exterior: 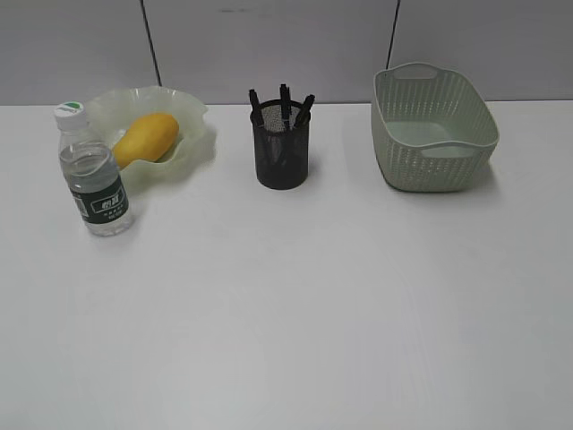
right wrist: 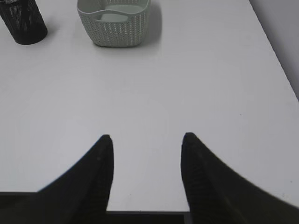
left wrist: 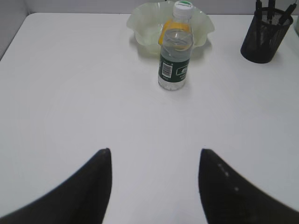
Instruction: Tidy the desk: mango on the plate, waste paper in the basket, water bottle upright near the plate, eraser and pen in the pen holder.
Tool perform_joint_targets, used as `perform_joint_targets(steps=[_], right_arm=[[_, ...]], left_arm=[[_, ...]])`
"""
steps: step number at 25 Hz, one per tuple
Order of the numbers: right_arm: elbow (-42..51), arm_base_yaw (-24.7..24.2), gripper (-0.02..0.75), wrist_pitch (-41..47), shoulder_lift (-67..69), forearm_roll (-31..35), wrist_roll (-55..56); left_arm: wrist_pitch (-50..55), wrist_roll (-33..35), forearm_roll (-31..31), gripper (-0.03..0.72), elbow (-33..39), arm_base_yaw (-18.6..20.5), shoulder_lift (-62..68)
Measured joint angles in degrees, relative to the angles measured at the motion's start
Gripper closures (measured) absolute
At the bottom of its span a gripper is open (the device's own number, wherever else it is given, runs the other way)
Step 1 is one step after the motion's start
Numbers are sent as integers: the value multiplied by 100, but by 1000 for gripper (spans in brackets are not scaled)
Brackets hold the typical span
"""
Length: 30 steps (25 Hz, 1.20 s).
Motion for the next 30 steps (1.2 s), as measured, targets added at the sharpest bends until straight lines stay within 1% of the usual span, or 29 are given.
perform_joint_targets(steps=[16,26,30], right_arm=[[0,0,353,0,0,0,0],[0,0,353,0,0,0,0],[0,0,353,0,0,0,0]], left_arm=[[-12,0,69,243,0,26,-7],[-12,0,0,265,6,45,-7],[-12,0,68,272,6,45,-7]])
